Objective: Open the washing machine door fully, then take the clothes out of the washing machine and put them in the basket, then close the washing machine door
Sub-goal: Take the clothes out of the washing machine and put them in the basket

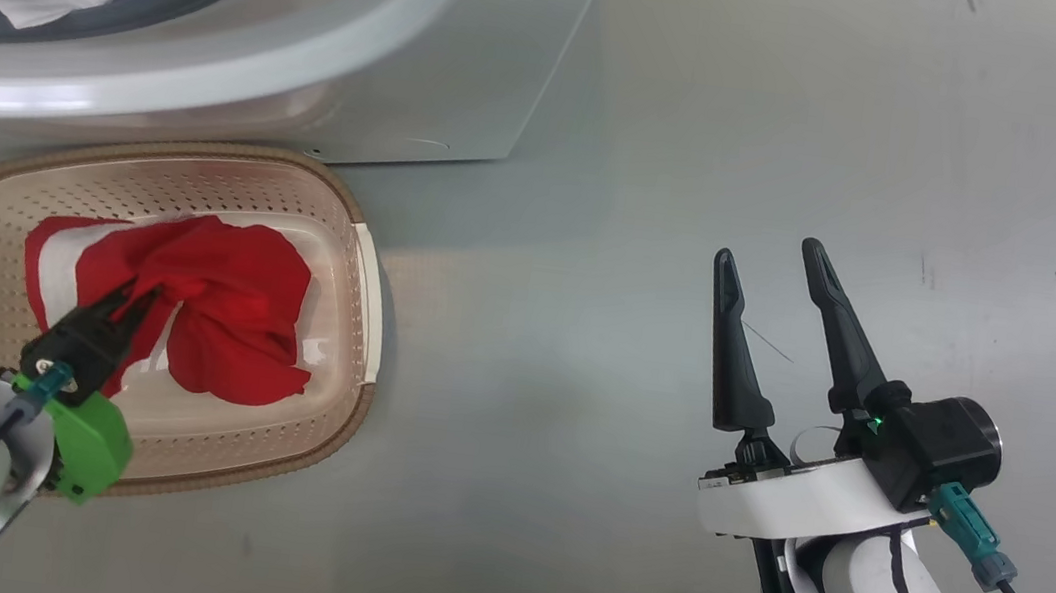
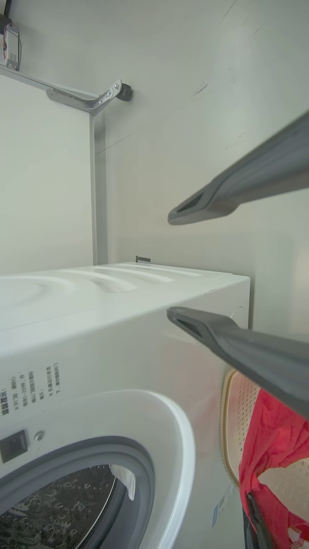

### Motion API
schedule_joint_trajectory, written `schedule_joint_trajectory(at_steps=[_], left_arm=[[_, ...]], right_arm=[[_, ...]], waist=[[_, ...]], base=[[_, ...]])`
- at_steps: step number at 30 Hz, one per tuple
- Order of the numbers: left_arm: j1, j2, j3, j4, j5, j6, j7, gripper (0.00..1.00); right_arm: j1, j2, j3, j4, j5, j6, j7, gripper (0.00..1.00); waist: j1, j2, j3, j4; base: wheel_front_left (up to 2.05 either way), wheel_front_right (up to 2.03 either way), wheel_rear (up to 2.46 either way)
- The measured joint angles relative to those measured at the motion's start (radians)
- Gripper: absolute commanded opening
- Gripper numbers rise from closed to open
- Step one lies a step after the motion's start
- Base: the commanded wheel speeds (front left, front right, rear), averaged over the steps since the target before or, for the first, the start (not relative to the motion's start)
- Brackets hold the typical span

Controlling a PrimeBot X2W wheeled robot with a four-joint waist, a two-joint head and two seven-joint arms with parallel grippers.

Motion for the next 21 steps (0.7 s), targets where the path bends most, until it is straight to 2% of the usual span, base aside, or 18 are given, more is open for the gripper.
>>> schedule_joint_trajectory(at_steps=[13,14,15,16,21], left_arm=[[-0.091,0.039,0.007,0.197,0.007,0.000,0.000,0.00],[-0.094,0.032,0.014,0.217,-0.007,0.000,0.005,0.37],[-0.094,0.026,0.017,0.233,-0.022,0.000,0.008,0.49],[-0.094,0.020,0.016,0.242,-0.028,0.000,0.009,1.00],[-0.118,-0.019,-0.016,0.277,-0.034,0.000,0.009,1.00]], right_arm=[[-0.028,0.000,0.005,-0.020,0.000,-0.015,0.000,1.00],[-0.030,0.000,0.005,-0.020,-0.001,-0.015,0.000,1.00],[-0.033,0.000,0.004,-0.020,-0.001,-0.015,0.000,1.00],[-0.035,0.000,0.004,-0.020,-0.003,-0.015,0.000,1.00],[-0.043,0.000,-0.013,-0.018,-0.012,-0.016,0.000,1.00]], waist=[[0.0000,0.0000,0.102,-0.052],[0.0000,0.0000,0.105,-0.053],[0.0000,0.0000,0.107,-0.053],[0.0000,0.0000,0.108,-0.052],[0.0000,0.0000,0.107,-0.041]], base=[[0.00,0.00,0.00],[0.00,0.00,0.00],[0.00,0.00,0.00],[0.00,0.00,0.00],[0.00,0.00,0.00]])
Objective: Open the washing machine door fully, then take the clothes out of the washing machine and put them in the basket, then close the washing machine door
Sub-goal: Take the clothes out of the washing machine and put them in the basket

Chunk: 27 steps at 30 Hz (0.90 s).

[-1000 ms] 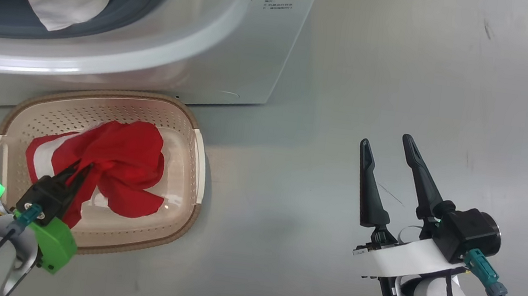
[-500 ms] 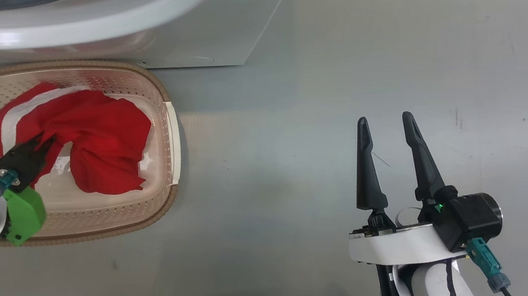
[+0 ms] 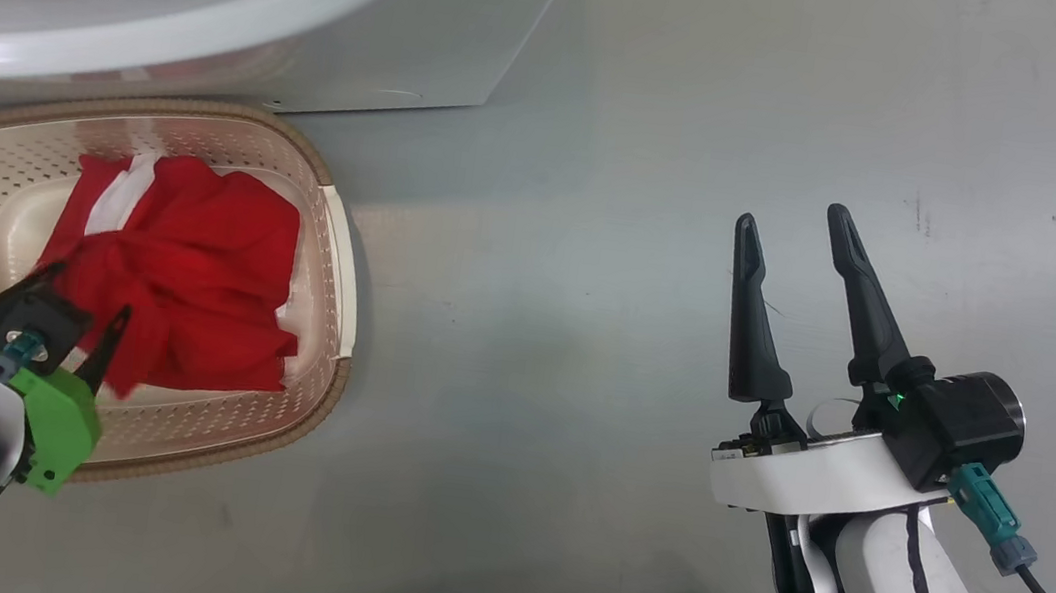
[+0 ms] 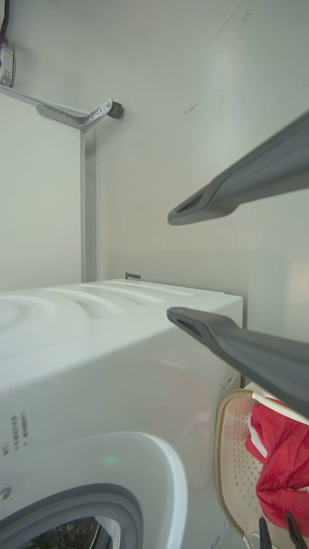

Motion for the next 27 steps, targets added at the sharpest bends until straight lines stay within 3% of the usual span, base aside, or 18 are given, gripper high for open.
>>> schedule_joint_trajectory(at_steps=[15,27], left_arm=[[-0.039,-0.058,-0.013,0.082,-0.025,0.000,-0.019,1.00],[-0.052,-0.121,0.037,0.023,-0.069,0.000,-0.028,1.00]], right_arm=[[-0.011,0.000,-0.011,0.033,-0.012,-0.002,0.000,1.00],[-0.009,0.000,-0.061,0.074,-0.012,-0.007,0.000,1.00]], waist=[[0.0000,0.0000,-0.061,0.047],[0.0000,0.0000,-0.167,0.093]], base=[[0.00,0.00,0.00],[0.00,0.00,0.00]])
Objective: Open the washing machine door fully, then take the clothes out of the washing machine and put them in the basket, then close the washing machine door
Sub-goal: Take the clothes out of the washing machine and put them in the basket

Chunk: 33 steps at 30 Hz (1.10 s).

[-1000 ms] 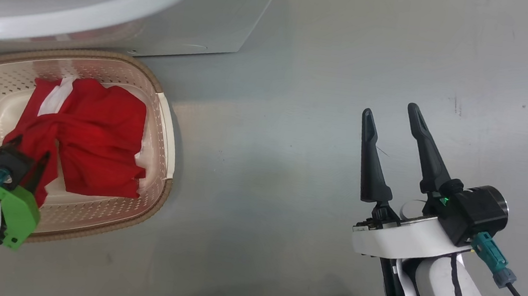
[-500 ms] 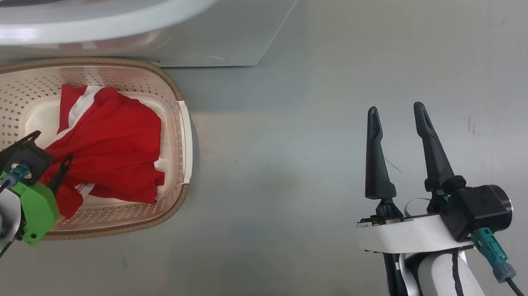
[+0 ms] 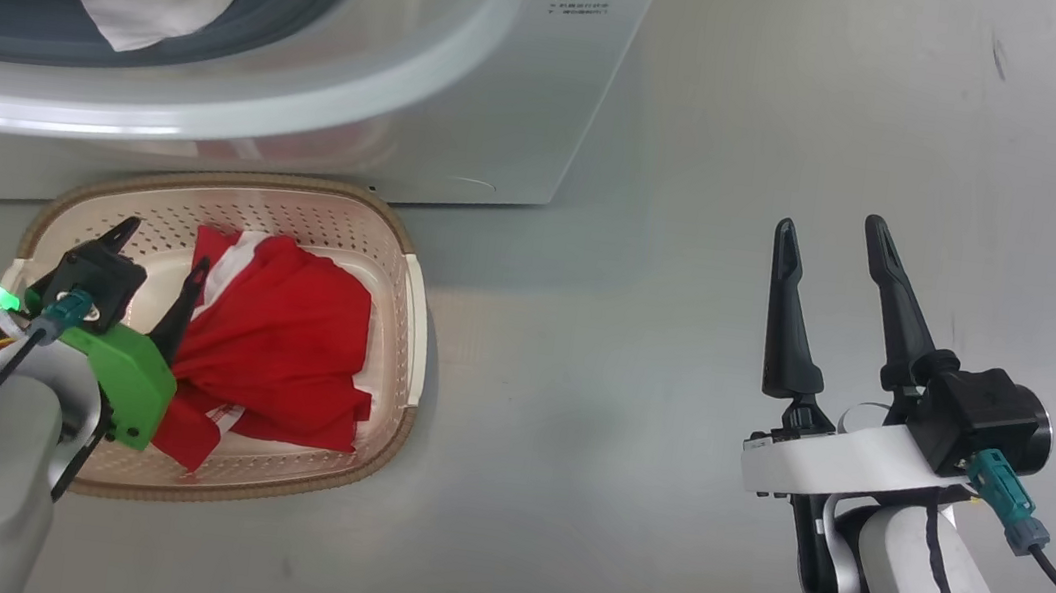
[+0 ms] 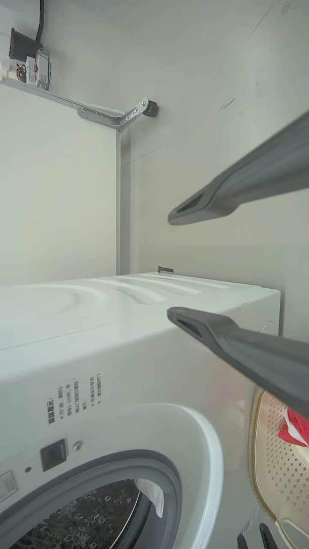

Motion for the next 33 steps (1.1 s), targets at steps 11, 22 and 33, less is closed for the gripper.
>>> schedule_joint_trajectory(at_steps=[11,22,33], left_arm=[[0.031,-0.016,0.101,-0.180,-0.060,0.000,-0.003,1.00],[0.196,-0.025,0.193,-0.316,-0.092,0.008,-0.003,1.00],[0.372,-0.051,0.286,-0.468,-0.094,0.063,-0.003,1.00]], right_arm=[[0.040,0.000,-0.037,0.042,0.000,0.002,0.000,1.00],[0.135,0.000,-0.072,0.069,0.001,0.037,0.000,1.00],[0.203,0.002,-0.085,0.077,0.002,0.072,0.000,1.00]], waist=[[0.0000,0.0000,-0.125,0.063],[0.0000,0.0000,-0.263,0.121],[0.0000,0.0000,-0.379,0.155]], base=[[0.00,0.00,0.00],[0.00,0.00,0.00],[0.00,0.00,0.00]])
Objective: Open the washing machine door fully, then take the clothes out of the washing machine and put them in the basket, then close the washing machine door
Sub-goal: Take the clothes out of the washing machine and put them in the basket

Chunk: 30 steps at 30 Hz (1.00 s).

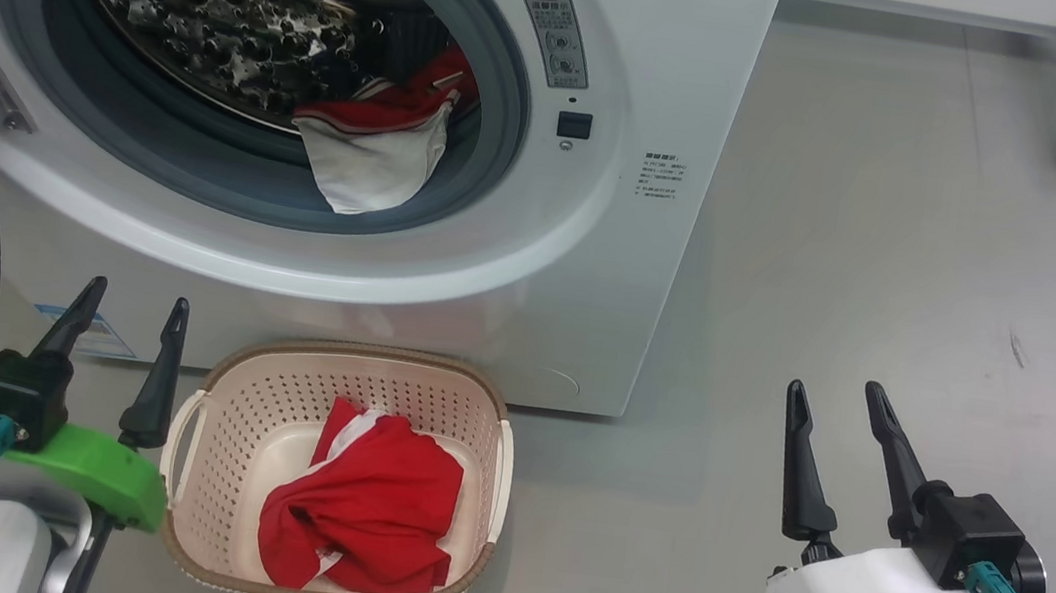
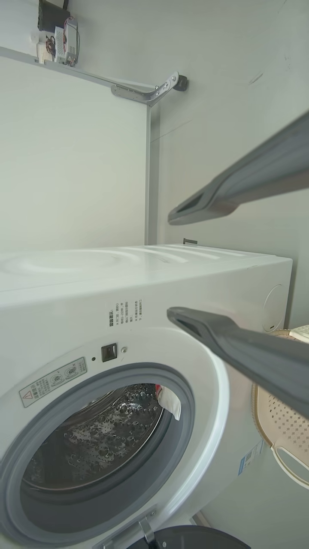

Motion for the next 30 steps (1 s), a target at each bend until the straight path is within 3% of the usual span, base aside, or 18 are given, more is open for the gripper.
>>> schedule_joint_trajectory(at_steps=[12,30], left_arm=[[0.118,-0.037,0.045,-0.120,0.023,0.018,0.000,1.00],[0.188,-0.073,0.086,-0.192,0.063,0.015,0.000,1.00]], right_arm=[[0.036,0.002,-0.016,-0.016,0.002,0.017,0.000,1.00],[0.051,0.002,-0.025,-0.025,0.006,0.034,0.000,1.00]], waist=[[0.0000,0.0000,-0.038,0.004],[0.0000,0.0000,-0.030,-0.003]], base=[[0.00,0.00,0.00],[0.00,0.00,0.00]])
